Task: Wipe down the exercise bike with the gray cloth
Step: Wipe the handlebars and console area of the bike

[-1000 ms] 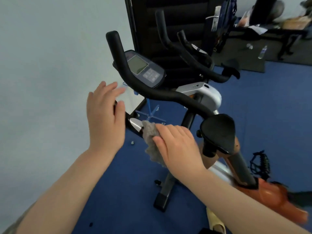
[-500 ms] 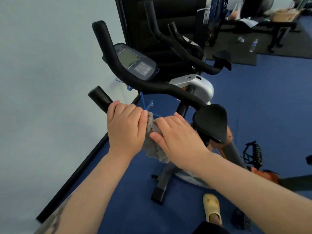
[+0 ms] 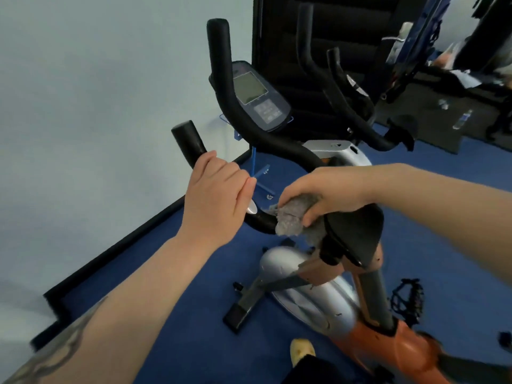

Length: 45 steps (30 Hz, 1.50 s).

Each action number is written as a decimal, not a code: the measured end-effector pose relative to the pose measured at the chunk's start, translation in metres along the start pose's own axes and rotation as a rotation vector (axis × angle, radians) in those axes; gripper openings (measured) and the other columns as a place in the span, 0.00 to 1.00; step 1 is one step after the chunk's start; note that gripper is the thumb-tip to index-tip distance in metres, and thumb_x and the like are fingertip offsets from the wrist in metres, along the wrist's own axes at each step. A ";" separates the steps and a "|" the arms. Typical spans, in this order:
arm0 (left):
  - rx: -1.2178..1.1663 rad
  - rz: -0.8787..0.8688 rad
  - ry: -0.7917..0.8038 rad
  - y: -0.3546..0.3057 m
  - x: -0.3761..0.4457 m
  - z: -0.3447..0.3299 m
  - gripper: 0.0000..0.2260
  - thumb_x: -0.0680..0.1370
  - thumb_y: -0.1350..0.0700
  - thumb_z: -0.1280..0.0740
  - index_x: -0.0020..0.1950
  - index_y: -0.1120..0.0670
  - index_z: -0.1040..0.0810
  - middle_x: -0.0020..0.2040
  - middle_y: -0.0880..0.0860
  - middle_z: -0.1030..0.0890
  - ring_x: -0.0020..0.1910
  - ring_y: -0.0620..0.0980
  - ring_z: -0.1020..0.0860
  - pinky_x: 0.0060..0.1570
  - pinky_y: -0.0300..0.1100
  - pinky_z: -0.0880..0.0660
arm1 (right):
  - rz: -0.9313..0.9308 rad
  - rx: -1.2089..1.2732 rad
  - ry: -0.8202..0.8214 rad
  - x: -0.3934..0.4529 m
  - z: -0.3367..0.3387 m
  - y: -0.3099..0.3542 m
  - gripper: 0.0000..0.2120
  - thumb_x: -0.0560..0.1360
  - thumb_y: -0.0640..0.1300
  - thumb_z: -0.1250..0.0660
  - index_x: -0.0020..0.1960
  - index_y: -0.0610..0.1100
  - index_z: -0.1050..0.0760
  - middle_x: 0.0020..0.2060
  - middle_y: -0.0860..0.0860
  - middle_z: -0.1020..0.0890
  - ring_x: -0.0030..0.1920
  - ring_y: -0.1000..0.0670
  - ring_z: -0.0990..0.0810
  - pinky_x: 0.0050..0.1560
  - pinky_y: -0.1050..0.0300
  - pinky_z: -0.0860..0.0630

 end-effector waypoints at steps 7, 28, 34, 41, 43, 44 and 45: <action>0.036 0.094 -0.102 -0.005 -0.002 -0.006 0.16 0.81 0.57 0.42 0.35 0.58 0.24 0.33 0.51 0.26 0.38 0.54 0.27 0.68 0.50 0.36 | 0.190 0.119 0.106 0.009 -0.004 -0.012 0.22 0.78 0.47 0.33 0.70 0.58 0.31 0.61 0.57 0.25 0.62 0.55 0.27 0.66 0.52 0.31; 0.060 0.243 -0.221 -0.013 -0.006 -0.008 0.17 0.80 0.59 0.46 0.33 0.58 0.26 0.34 0.51 0.25 0.41 0.54 0.25 0.65 0.50 0.36 | 0.436 -0.085 0.229 0.043 -0.019 0.017 0.21 0.80 0.63 0.47 0.56 0.46 0.34 0.45 0.52 0.24 0.48 0.48 0.23 0.56 0.49 0.28; 0.077 0.226 -0.214 -0.013 -0.008 -0.008 0.17 0.80 0.59 0.45 0.33 0.58 0.25 0.35 0.52 0.25 0.42 0.55 0.25 0.67 0.47 0.38 | 0.512 -0.227 0.036 0.034 -0.017 0.002 0.20 0.79 0.64 0.48 0.50 0.47 0.35 0.37 0.56 0.28 0.35 0.56 0.30 0.43 0.51 0.35; 0.047 0.211 -0.177 -0.012 -0.007 -0.007 0.17 0.79 0.60 0.45 0.34 0.58 0.25 0.35 0.52 0.24 0.43 0.53 0.26 0.68 0.45 0.39 | 0.420 -0.127 -0.004 0.040 -0.022 0.019 0.20 0.78 0.66 0.50 0.41 0.51 0.39 0.35 0.53 0.28 0.34 0.54 0.29 0.39 0.54 0.35; 0.061 0.164 -0.070 -0.010 -0.007 -0.002 0.16 0.80 0.59 0.45 0.37 0.57 0.24 0.38 0.51 0.23 0.45 0.53 0.25 0.68 0.45 0.40 | 0.431 -0.131 0.004 0.032 -0.019 0.011 0.19 0.78 0.66 0.47 0.46 0.50 0.36 0.37 0.54 0.26 0.36 0.53 0.28 0.42 0.54 0.34; 0.070 0.121 -0.009 -0.008 -0.007 0.001 0.15 0.81 0.58 0.45 0.39 0.57 0.23 0.40 0.51 0.22 0.46 0.54 0.24 0.69 0.45 0.40 | 0.425 -0.143 0.027 0.030 -0.019 0.009 0.19 0.77 0.66 0.45 0.49 0.50 0.36 0.38 0.55 0.26 0.37 0.54 0.28 0.45 0.53 0.34; 0.078 0.069 0.055 -0.004 -0.006 0.005 0.15 0.81 0.57 0.45 0.42 0.57 0.21 0.43 0.50 0.21 0.49 0.53 0.23 0.69 0.45 0.40 | 0.412 -0.161 0.045 0.029 -0.020 0.008 0.19 0.77 0.67 0.43 0.50 0.51 0.37 0.38 0.56 0.27 0.37 0.56 0.30 0.47 0.52 0.34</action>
Point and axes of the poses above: each hand's wrist, its own x-axis towards the middle knuckle, its own z-axis out of the back of the hand, y = z × x, the point moved 4 cm from there along x, towards the middle knuckle
